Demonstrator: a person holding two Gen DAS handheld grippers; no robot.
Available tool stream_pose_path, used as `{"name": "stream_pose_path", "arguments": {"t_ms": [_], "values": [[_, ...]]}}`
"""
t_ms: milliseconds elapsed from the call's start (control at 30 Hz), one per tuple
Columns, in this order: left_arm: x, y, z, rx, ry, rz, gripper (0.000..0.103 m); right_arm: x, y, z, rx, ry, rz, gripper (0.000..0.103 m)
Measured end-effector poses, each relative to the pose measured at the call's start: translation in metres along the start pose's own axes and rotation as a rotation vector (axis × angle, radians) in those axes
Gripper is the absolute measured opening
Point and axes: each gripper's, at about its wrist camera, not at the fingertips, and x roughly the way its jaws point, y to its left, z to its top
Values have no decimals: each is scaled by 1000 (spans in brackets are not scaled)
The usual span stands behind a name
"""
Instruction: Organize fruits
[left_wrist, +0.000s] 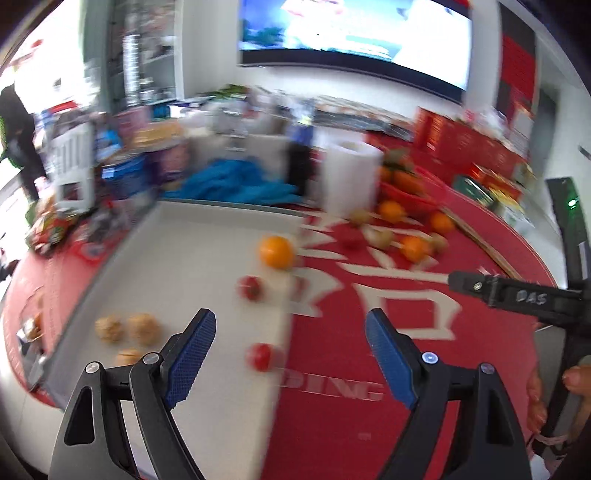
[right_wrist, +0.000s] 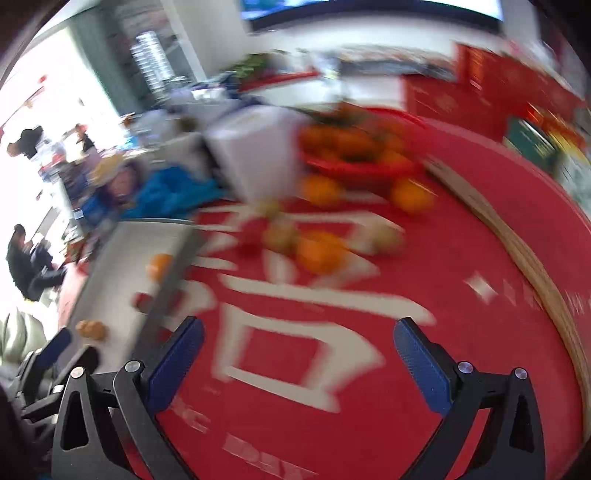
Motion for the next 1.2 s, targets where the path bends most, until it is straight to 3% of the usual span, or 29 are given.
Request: {"name": "stream_pose_path", "arguments": {"t_ms": [67,167,267,367,500,667,1200], "values": [[12,-26,-2,41,32,-23,86,1,-22,-10,28,16,-55,103],[36,-58,-6,87,71,7,86,3,-46,-23,36,30,-138,103],[57,-75,-11,106,103,24,86,0,-56,-27,10,10,-233,103],[74,-84,-15,120,135,44,86,3,-60,-29,-17,4,-271,103],[78,-86,-13,114,122,38,89,2,-59,-31,-21,-29,-277,103],[89,-74,-9,53,163,-5,103,0,-59,-36,-24,-53,-277,103],[88,-74,-9,64,164,-1,103,0,-59,-39,-25,-57,-277,103]]}}
